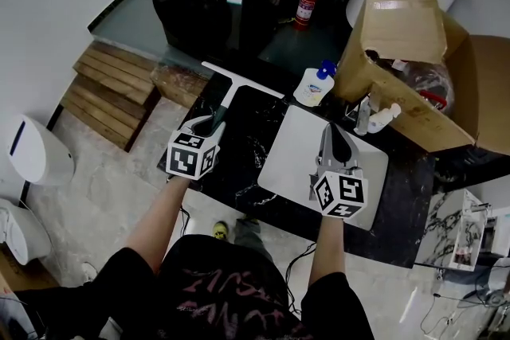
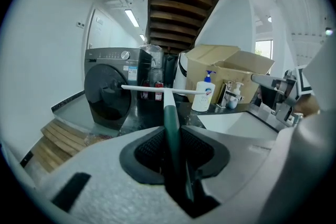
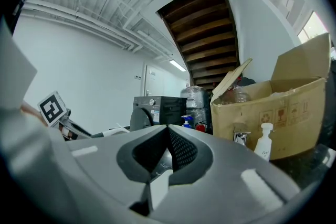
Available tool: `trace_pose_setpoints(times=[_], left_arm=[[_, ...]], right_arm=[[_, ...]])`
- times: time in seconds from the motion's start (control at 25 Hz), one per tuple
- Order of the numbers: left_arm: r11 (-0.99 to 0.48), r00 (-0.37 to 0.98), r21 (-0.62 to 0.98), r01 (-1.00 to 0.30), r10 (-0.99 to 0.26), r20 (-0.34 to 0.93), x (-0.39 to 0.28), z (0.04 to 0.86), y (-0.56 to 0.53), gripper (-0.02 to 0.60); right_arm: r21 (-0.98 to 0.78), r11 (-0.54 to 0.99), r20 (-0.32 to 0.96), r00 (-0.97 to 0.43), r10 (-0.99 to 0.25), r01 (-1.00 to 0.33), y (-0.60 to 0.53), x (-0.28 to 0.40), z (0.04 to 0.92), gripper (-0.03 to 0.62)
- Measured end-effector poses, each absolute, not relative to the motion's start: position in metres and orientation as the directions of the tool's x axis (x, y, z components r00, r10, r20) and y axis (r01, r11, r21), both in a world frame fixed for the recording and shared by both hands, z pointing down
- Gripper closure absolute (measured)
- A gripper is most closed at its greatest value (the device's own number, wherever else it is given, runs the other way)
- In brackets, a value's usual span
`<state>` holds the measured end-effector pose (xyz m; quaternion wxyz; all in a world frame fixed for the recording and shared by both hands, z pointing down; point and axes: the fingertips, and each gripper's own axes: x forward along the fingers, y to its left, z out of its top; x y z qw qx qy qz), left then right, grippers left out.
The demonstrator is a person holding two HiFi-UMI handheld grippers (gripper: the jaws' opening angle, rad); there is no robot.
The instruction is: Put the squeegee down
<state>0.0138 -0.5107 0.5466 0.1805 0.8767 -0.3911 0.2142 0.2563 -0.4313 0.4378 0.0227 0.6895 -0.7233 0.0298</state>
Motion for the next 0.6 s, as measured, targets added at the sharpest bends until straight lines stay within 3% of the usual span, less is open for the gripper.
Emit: trace_pose_setpoints(times=[0.6], left_arm=[[-0.616,0.570,0.165,-0.770,-0.549,0.612,0.023,0.601,-0.510,0.482]], right_arm=[[-0.013,0.057,0.089,-0.058,-0.994,-0.998,-0.437,0.259,0.446,0.586]])
